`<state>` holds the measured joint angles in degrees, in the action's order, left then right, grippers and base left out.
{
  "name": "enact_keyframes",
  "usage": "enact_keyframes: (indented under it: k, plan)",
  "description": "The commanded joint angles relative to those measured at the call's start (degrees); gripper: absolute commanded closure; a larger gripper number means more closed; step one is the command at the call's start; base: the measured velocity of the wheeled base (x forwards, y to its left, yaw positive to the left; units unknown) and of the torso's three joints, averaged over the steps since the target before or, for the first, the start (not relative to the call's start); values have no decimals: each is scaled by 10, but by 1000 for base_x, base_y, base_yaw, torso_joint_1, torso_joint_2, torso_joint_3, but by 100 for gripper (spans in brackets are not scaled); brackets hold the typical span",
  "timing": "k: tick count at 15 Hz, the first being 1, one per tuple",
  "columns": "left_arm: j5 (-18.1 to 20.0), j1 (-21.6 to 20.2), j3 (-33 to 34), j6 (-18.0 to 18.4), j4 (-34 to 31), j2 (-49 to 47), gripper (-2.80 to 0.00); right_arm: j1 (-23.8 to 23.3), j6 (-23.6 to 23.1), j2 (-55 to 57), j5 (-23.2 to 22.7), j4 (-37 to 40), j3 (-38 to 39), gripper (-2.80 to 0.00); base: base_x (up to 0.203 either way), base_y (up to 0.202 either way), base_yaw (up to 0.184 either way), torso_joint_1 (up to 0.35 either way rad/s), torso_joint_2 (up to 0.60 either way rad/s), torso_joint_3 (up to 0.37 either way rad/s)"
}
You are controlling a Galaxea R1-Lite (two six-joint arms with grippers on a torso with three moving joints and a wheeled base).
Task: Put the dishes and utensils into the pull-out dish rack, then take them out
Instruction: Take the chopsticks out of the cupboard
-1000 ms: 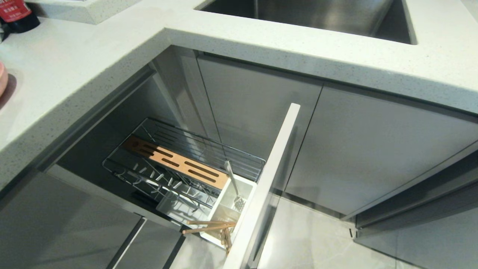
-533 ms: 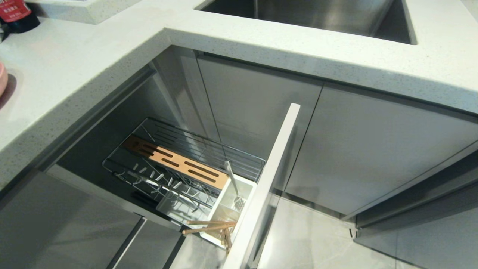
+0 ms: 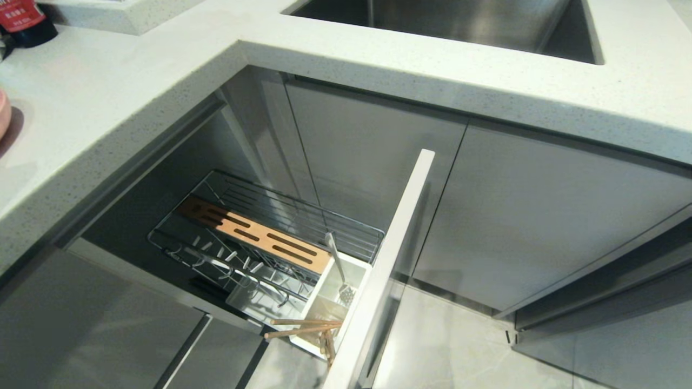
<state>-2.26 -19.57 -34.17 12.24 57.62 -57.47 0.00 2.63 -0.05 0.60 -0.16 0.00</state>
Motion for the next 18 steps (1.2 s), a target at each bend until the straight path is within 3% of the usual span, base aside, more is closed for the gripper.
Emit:
enact_keyframes:
  k: [1, 10, 11, 18]
  plan:
    - [0, 0, 3, -3, 2, -5, 0, 0, 0, 0, 0, 0, 0, 0, 0, 0, 0, 0, 0, 0]
    - [0, 0, 17, -13, 5, -4, 0, 0, 0, 0, -1, 0, 0, 0, 0, 0, 0, 0, 0, 0]
    - [0, 0, 17, -13, 6, -3, -280, 0, 0, 0, 0, 0, 0, 0, 0, 0, 0, 0, 0, 0]
    - [0, 1, 10, -12, 6, 6, -280, 0, 0, 0, 0, 0, 0, 0, 0, 0, 0, 0, 0, 0]
